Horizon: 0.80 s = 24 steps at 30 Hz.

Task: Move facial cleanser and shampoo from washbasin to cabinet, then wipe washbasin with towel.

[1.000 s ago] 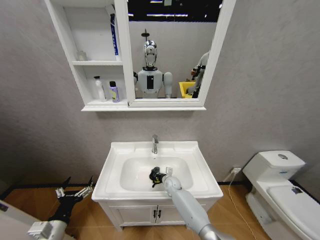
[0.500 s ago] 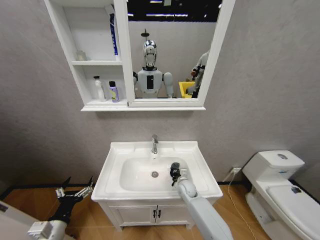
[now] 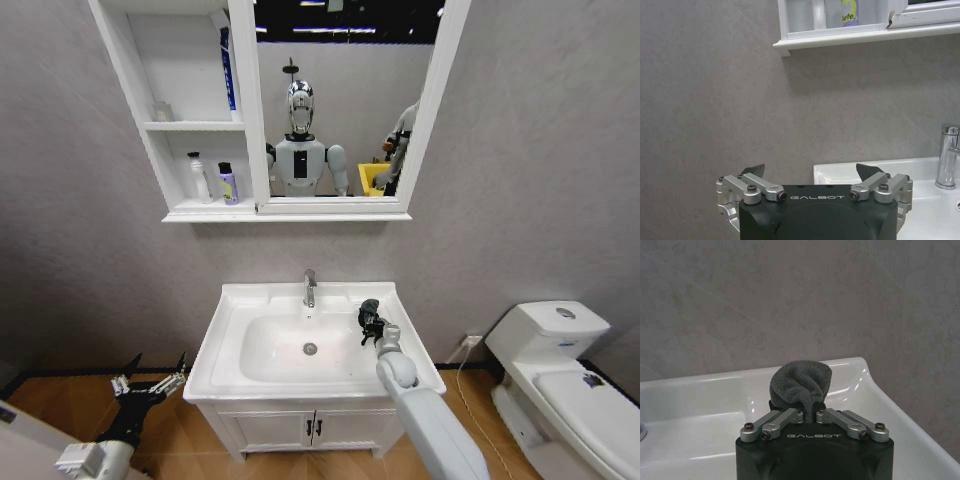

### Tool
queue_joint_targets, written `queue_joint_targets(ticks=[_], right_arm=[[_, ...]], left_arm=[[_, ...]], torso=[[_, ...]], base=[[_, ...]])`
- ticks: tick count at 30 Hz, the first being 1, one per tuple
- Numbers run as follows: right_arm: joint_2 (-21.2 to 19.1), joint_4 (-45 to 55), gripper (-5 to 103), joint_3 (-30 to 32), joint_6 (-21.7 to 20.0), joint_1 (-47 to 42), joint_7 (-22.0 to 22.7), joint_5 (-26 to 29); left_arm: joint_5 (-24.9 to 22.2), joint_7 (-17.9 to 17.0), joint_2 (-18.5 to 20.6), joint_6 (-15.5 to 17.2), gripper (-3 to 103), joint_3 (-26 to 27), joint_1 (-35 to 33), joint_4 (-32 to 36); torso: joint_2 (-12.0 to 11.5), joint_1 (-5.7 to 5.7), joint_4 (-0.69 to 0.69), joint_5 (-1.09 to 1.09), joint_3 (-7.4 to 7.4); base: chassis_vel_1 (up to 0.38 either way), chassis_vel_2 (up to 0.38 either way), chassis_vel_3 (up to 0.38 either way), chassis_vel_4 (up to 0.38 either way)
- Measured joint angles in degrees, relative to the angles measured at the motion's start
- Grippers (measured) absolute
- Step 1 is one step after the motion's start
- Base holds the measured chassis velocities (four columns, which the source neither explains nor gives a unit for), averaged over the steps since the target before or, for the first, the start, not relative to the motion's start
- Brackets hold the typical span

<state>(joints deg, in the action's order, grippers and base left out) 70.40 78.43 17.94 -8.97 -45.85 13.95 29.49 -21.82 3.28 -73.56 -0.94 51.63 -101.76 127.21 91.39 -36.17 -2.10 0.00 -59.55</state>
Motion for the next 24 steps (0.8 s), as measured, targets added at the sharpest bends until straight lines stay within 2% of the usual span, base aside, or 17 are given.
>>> queue_joint_targets(ticks=[4,9,12,13,15,16,19,20,23,24], right_arm=[[-1.4,-2.81,7,1.05,0.35,2.0,-2.56,2.15],[-2.04,-4.25,3,1.39,0.44,1.97,-4.44,2.2],[-1.58,-6.64,18,1.47,2.03,2.01,-7.05,1.63],[-1.58,-6.64,18,1.47,2.03,2.01,-7.05,1.63],[-1.5,-6.75,28,1.65,2.39,1.91,-7.49,1.41],[-1.5,-6.75,28,1.65,2.39,1.91,-7.49,1.41],[-1.56,-7.25,44,2.11,3.33,1.86,-7.5,-0.85],[-1.56,-7.25,44,2.11,3.33,1.86,-7.5,-0.85],[-2.05,-6.33,61,2.67,3.74,0.91,-7.23,-2.21],[-2.05,-6.33,61,2.67,3.74,0.91,-7.23,-2.21]], left_arm=[[0.0,0.0,0.0,0.0,100,0.0,0.0,0.0],[0.0,0.0,0.0,0.0,100,0.0,0.0,0.0],[0.0,0.0,0.0,0.0,100,0.0,0.0,0.0],[0.0,0.0,0.0,0.0,100,0.0,0.0,0.0],[0.0,0.0,0.0,0.0,100,0.0,0.0,0.0],[0.0,0.0,0.0,0.0,100,0.0,0.0,0.0],[0.0,0.0,0.0,0.0,100,0.0,0.0,0.0],[0.0,0.0,0.0,0.0,100,0.0,0.0,0.0],[0.0,0.0,0.0,0.0,100,0.0,0.0,0.0],[0.0,0.0,0.0,0.0,100,0.0,0.0,0.0]], torso=[[0.0,-0.01,0.0,0.0,0.0],[0.0,-0.01,0.01,0.0,0.0],[0.0,0.0,0.0,0.01,0.0],[0.0,0.0,0.0,0.01,0.0],[0.0,-0.01,0.0,0.0,0.0],[0.0,-0.01,0.0,0.0,0.0],[0.0,0.0,0.0,0.0,0.0],[0.0,0.0,0.0,0.0,0.0],[0.0,-0.01,0.0,0.0,0.0],[0.0,-0.01,0.0,0.0,0.0]], base=[[0.0,0.0,0.0,0.0],[0.0,0.0,0.0,0.0],[0.0,0.0,0.0,0.0],[0.0,0.0,0.0,0.0],[0.0,0.0,0.0,0.0],[0.0,0.0,0.0,0.0],[0.0,0.0,0.0,0.0],[0.0,0.0,0.0,0.0],[0.0,0.0,0.0,0.0],[0.0,0.0,0.0,0.0]])
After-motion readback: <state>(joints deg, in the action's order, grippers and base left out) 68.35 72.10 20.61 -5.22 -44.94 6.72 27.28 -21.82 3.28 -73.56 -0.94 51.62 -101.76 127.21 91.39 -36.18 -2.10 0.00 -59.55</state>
